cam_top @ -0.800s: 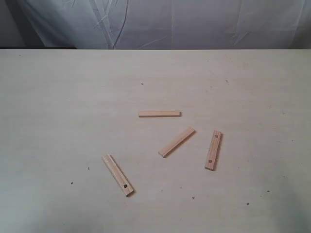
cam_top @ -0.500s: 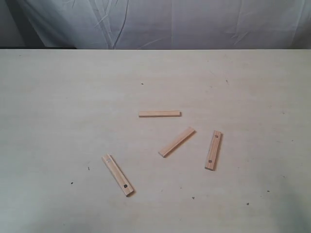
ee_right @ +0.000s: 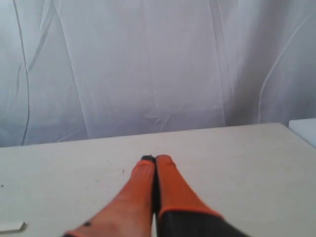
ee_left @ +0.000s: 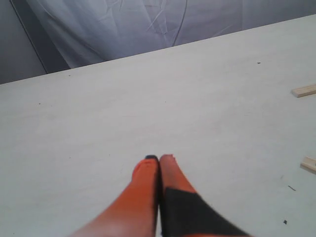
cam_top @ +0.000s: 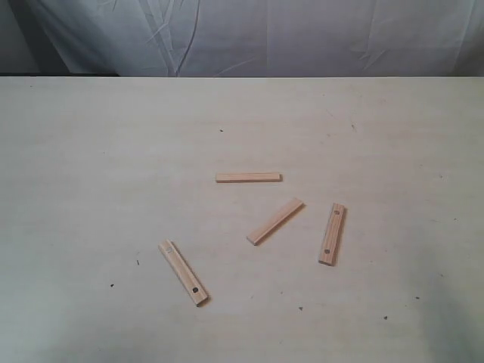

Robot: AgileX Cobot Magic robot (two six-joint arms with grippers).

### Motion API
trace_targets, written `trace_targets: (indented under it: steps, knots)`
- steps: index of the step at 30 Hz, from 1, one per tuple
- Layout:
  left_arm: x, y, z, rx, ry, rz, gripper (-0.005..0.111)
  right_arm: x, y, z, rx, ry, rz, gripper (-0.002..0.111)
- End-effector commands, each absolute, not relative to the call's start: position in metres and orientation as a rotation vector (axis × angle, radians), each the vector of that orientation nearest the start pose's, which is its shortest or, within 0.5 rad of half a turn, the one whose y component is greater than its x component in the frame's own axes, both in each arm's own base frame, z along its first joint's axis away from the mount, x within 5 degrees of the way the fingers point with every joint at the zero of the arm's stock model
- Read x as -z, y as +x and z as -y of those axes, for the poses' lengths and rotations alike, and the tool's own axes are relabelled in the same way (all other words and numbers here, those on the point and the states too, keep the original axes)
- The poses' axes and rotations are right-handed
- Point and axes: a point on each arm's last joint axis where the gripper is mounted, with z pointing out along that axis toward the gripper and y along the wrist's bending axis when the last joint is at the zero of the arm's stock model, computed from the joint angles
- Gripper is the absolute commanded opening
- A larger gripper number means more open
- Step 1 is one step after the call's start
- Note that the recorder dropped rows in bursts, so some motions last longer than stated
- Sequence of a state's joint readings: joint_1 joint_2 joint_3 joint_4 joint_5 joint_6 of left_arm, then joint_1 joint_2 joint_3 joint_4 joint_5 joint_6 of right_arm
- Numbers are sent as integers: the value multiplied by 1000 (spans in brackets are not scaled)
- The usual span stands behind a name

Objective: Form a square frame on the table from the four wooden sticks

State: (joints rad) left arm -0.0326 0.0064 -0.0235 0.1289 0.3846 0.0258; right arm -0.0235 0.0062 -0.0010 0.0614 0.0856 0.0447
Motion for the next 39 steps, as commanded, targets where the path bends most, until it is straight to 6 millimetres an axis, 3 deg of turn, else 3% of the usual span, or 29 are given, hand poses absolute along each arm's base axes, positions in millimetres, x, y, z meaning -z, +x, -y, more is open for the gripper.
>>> trace_targets:
  steps: [1, 11, 14, 19, 23, 27, 31, 36, 39]
  knots:
    - [-187, 53, -3, -125, 129, -1826, 0, -212, 56, 2, -65, 103, -1490, 0]
    - [-187, 53, -3, -127, 130, -1826, 0, -218, 56, 2, -74, 112, -1422, 0]
    - [-187, 53, -3, -127, 130, -1826, 0, -220, 55, 1, -100, 131, -1479, -1]
    - [-187, 53, -3, -127, 130, -1826, 0, -245, 65, -1, -112, 130, -1750, -1]
    - [-187, 53, -3, -127, 130, -1826, 0, -258, 86, -2, -110, 131, -2077, -1]
    - [-187, 53, -3, -127, 130, -1826, 0, -260, 121, -1, -105, 141, -2345, -1]
    - [-187, 53, -3, -127, 130, -1826, 0, -250, 155, -1, -128, 178, -2404, -1]
    - [-187, 53, -3, -127, 130, -1826, 0, -236, 186, -9, -333, 413, -2377, -1]
    - [-187, 53, -3, -127, 130, -1826, 0, -230, 199, -16, -348, 378, -2446, -1]
